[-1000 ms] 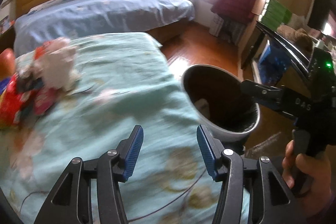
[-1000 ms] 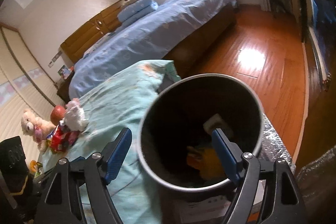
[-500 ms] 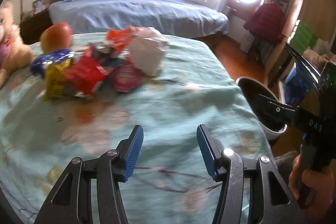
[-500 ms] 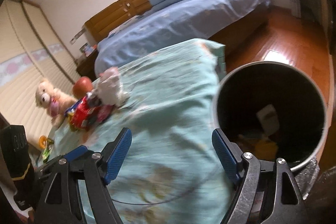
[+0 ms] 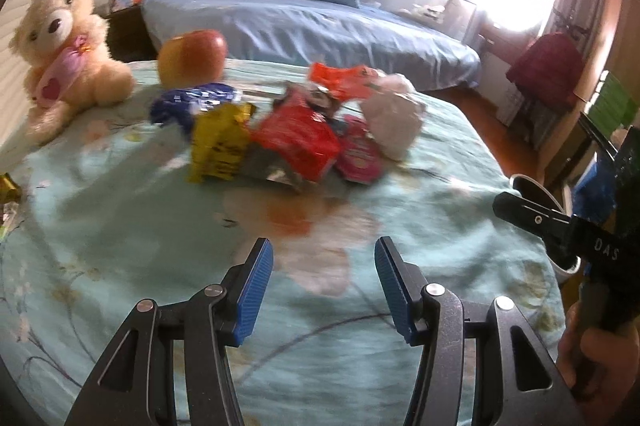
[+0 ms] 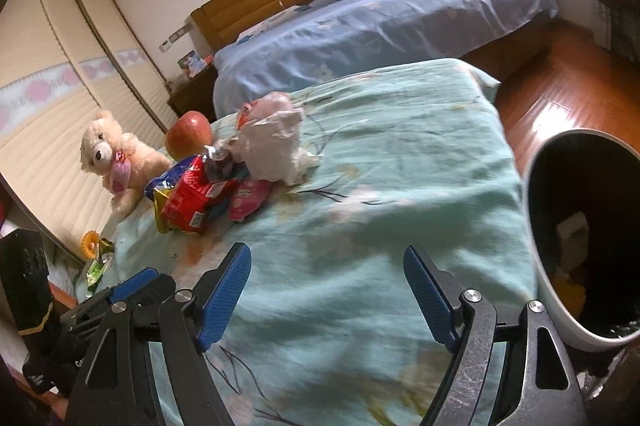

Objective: Collect trash
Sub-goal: 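Move both tools back over the trash pile on the bed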

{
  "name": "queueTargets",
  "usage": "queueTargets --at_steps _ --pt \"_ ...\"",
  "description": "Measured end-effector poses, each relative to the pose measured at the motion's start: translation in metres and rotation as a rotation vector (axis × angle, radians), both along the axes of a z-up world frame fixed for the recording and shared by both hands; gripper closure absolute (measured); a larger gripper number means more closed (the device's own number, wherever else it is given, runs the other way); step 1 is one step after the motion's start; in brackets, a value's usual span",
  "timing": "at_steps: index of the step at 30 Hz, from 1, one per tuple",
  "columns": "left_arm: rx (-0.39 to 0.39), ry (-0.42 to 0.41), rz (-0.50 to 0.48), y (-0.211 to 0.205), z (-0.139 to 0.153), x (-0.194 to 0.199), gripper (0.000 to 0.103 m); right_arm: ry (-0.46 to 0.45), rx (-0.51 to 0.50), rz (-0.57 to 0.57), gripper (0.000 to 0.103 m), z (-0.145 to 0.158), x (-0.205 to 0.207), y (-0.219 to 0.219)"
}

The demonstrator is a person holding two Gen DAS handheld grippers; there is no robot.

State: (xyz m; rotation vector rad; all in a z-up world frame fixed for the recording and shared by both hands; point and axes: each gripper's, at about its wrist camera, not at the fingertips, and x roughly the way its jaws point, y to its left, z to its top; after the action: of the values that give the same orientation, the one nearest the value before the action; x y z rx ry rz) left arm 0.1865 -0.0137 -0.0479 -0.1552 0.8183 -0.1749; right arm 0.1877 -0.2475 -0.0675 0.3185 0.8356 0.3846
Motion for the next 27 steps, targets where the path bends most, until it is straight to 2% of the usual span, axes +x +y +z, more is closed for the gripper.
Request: queueTargets --at_steps 12,27 --pt "0.001 0.012 0.108 0.038 -0.006 0.033 0.050 -0.007 -0.014 0.040 0.023 0.000 0.029 0.032" --pt "0.037 0.025 0.091 0.053 -0.020 0.093 0.051 -0.028 -0.018 0.062 0.023 0.002 0.083 0.058"
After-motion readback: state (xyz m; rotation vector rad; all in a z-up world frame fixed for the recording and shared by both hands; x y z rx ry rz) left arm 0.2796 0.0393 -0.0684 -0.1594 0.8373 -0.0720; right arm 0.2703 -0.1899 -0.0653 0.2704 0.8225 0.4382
